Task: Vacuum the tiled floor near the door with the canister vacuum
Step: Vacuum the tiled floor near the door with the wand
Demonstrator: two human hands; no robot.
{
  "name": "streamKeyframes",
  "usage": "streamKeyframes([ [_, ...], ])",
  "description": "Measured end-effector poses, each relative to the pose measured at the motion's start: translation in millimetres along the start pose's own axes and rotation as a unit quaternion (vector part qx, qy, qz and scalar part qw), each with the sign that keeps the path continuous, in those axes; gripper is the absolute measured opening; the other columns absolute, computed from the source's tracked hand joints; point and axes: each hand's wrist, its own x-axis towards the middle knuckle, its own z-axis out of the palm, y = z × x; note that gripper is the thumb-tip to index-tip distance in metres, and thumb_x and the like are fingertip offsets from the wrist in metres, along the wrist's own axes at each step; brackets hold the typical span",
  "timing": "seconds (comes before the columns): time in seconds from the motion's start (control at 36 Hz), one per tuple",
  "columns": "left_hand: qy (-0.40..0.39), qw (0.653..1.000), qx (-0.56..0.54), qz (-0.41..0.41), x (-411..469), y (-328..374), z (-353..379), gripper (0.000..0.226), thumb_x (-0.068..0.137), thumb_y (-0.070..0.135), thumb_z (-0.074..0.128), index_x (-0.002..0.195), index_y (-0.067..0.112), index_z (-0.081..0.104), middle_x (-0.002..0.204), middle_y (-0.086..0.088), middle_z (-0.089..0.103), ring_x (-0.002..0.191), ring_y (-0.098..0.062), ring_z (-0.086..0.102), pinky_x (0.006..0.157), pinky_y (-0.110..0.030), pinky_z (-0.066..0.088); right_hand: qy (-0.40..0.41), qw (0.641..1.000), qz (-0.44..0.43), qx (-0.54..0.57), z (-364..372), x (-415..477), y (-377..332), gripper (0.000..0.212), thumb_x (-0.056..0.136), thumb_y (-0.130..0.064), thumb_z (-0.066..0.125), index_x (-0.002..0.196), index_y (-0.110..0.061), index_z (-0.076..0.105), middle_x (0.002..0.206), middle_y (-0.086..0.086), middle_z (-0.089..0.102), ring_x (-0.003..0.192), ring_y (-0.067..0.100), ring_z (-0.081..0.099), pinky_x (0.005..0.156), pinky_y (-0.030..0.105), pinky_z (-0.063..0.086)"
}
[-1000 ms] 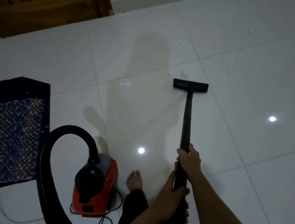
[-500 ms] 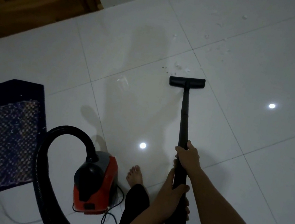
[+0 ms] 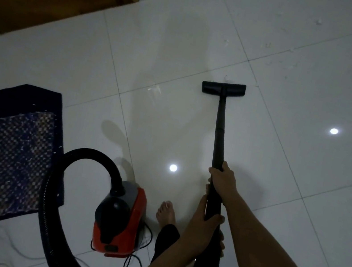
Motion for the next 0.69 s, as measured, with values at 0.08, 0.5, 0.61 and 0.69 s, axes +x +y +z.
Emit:
streamKeyframes([
  [0.08,-0.004,1.000,-0.004,0.000,8.2,11.8,-5.7,0.066,0.097,0.006,0.048,0.148,0.034,0.017,0.063,-0.009,0.053,0.038,-0.008,0.054,0.041,-0.020,0.047,0.004,1.000,0.003,0.013,4.7,9.5,-11.2,0.037,0.094,-0.007,0.051,0.130,-0.005,0.044,0.067,0.012,0.048,0.044,0.021,0.048,0.040,0.026,0.045],
  [0.5,-0.022,1.000,0.009,0.020,52.5,50.3,-34.5,0.063,0.098,0.011,0.048,0.148,0.034,0.019,0.067,-0.012,0.055,0.042,-0.012,0.056,0.042,-0.024,0.049,0.012,0.999,0.003,0.038,26.0,53.4,-53.2,0.035,0.093,-0.007,0.051,0.127,-0.006,0.046,0.067,0.012,0.047,0.044,0.021,0.046,0.039,0.027,0.045],
  [0.61,-0.028,0.999,-0.006,0.031,59.1,59.6,-31.3,0.057,0.098,0.008,0.046,0.145,0.031,0.024,0.064,-0.011,0.052,0.039,-0.010,0.053,0.039,-0.023,0.047,0.015,0.999,0.001,0.030,24.5,63.0,-62.1,0.033,0.093,-0.007,0.051,0.125,-0.006,0.046,0.068,0.012,0.047,0.045,0.022,0.046,0.039,0.026,0.044],
  [0.69,-0.025,0.999,-0.021,0.026,65.4,66.3,-28.3,0.060,0.096,0.008,0.048,0.144,0.036,0.026,0.064,-0.013,0.052,0.042,-0.015,0.053,0.041,-0.026,0.048,0.015,1.000,0.004,0.025,21.4,70.6,-71.4,0.034,0.093,-0.008,0.051,0.126,-0.007,0.045,0.068,0.012,0.048,0.045,0.022,0.047,0.041,0.028,0.045],
])
